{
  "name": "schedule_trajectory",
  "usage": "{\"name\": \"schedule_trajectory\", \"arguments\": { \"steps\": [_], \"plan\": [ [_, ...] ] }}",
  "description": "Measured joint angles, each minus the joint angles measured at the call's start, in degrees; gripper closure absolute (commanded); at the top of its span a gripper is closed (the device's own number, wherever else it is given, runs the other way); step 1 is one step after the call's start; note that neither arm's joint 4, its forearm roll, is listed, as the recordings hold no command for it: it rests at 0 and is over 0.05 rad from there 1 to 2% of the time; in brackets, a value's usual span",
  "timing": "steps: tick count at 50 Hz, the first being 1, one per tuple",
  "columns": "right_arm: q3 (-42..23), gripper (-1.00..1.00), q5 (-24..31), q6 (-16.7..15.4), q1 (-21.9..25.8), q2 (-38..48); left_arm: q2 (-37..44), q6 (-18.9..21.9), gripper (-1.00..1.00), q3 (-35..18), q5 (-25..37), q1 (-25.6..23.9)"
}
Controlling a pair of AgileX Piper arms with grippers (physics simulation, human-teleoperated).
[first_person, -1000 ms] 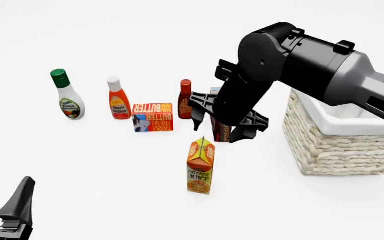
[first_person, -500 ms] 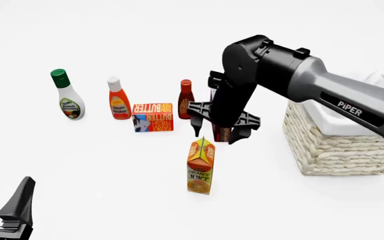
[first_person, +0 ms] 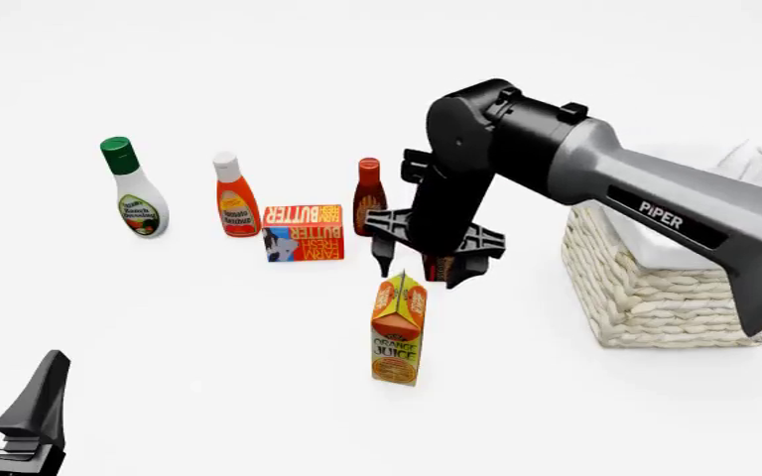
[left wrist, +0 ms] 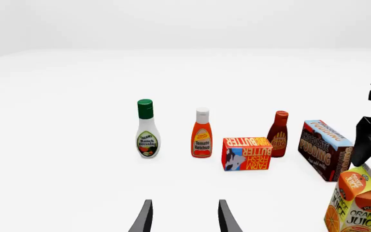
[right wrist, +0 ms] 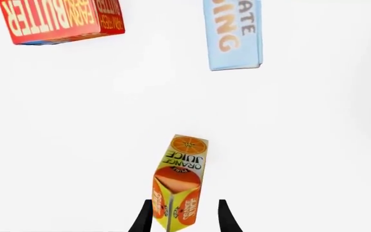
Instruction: Pick the orange juice and place it in the basket.
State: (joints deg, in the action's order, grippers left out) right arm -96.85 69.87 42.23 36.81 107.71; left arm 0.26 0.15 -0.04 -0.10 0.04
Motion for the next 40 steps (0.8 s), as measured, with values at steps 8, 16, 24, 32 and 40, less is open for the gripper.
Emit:
{"name": "schedule_trajectory", "arguments": {
  "steps": [8,16,24,32,40],
  "plan": [
    [-0.4,-1.0,0.0,0.0,0.5,0.4,0.0,0.0,-1.0,0.0,0.0,0.0],
    [-0.9,-1.0,0.0,0.4,1.1,0.7,0.0,0.0,-1.0,0.0,0.0,0.0],
    [-1.2,-1.0,0.0,0.6,1.6,1.0,0.0,0.0,-1.0,0.0,0.0,0.0],
    [-1.4,-1.0,0.0,0.5,1.7,1.5,0.0,0.0,-1.0,0.0,0.0,0.0],
    [-1.7,-1.0,0.0,0.2,1.7,2.1,0.0,0.0,-1.0,0.0,0.0,0.0]
  ]
}}
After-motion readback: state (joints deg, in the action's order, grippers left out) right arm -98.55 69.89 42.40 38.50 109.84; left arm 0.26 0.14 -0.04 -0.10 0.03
